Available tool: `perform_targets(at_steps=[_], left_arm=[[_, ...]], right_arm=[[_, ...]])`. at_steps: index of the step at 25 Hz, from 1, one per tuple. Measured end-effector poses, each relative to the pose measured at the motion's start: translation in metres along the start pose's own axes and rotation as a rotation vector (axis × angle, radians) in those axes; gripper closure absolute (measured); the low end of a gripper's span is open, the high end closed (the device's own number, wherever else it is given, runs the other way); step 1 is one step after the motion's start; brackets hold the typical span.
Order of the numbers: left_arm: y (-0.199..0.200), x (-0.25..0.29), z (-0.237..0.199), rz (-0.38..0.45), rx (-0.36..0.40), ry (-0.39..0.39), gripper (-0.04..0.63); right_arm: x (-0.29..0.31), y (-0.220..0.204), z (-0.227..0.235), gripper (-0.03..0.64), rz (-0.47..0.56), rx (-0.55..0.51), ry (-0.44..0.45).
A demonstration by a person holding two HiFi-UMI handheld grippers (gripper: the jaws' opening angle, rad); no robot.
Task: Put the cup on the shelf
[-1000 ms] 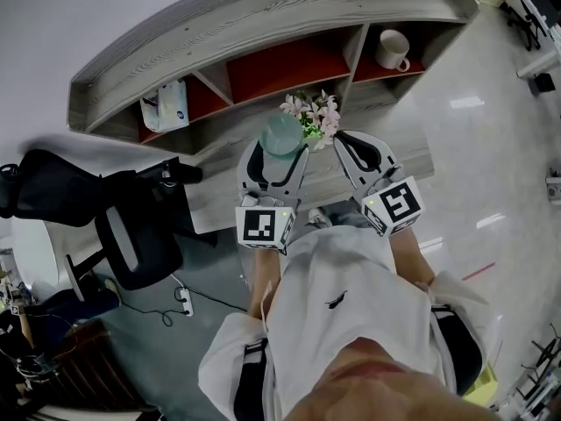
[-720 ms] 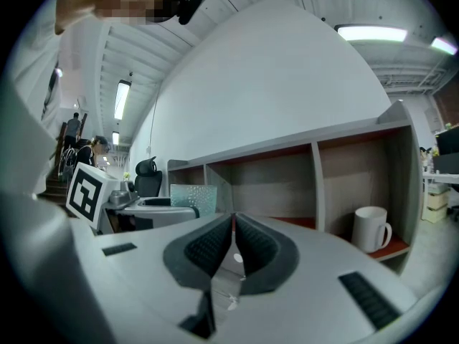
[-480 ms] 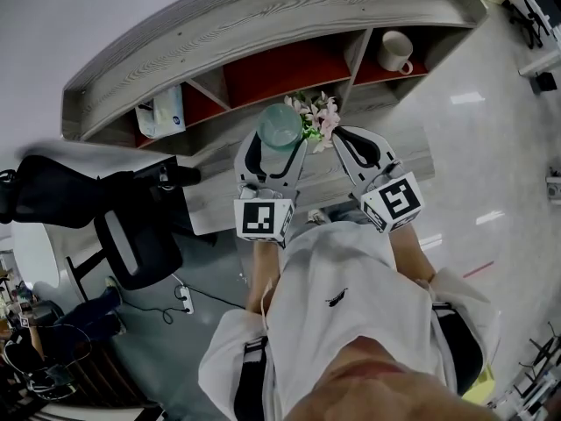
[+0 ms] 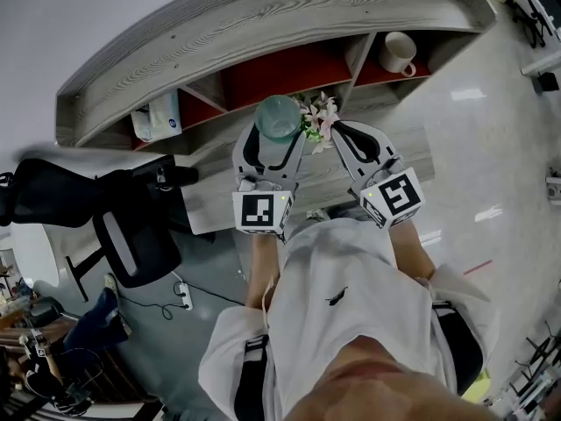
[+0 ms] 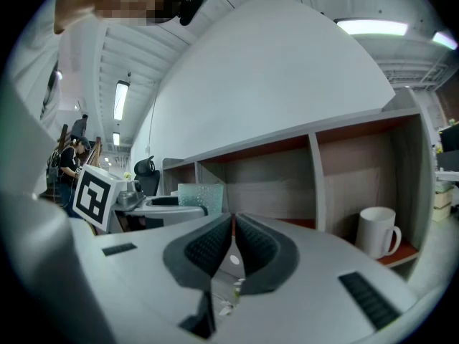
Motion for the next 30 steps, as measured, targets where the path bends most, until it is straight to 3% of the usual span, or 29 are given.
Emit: perform_targets(at_steps=[30], left_arm=[[-0.018, 0.067, -0.022, -0.025, -0.008, 0.023, 0.239]], right_arm=[[0.028, -0.007, 0.037, 0.580, -0.028, 0.026, 0.006]])
Point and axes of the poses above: the fingertips, and each gripper's own axes: x forward along the fingers, z to its right, y out of its top, the point moved 3 cm from there along -x, backward along the fingers, and after that the axes turned 3 degrees about -z, right-handed, at the moved point
